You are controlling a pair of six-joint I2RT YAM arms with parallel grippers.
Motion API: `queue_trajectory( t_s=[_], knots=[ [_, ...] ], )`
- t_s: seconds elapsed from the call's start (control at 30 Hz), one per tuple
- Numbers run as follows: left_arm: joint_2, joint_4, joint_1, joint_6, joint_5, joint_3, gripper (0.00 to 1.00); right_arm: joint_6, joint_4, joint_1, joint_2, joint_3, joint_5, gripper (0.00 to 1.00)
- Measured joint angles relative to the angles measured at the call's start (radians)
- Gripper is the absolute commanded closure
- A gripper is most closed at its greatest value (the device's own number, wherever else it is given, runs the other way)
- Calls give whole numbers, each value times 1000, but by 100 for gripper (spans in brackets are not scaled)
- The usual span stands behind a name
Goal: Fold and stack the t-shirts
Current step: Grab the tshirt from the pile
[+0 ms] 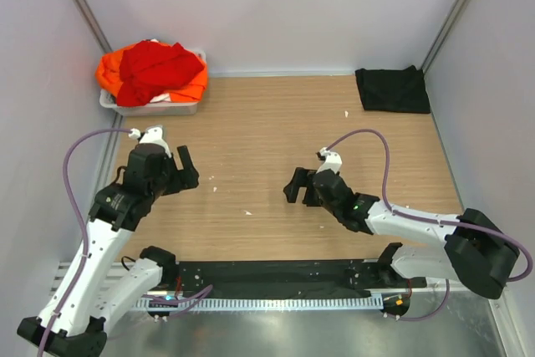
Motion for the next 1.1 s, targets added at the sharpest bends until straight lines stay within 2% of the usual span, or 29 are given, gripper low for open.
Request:
queue_trajectory(
  t_s=[0.13, 0.3, 0.47, 0.8, 1.1],
  knots=[
    [48, -13, 0, 0, -80, 47, 1, -32, 49, 0, -54, -60, -29, 0],
    [214, 36, 5, 27, -150, 174, 3, -51, 135, 0, -123, -135, -64, 0],
    [532, 92, 97, 44, -183, 431, 4, -53, 172, 0, -131, -154, -69, 0],
    [983, 148, 289, 47, -170, 872, 9, -53, 179, 0, -101, -154, -74, 0],
    [1342, 120, 352, 28, -137, 1314, 13, -53, 179, 0, -91, -154, -76, 0]
  ],
)
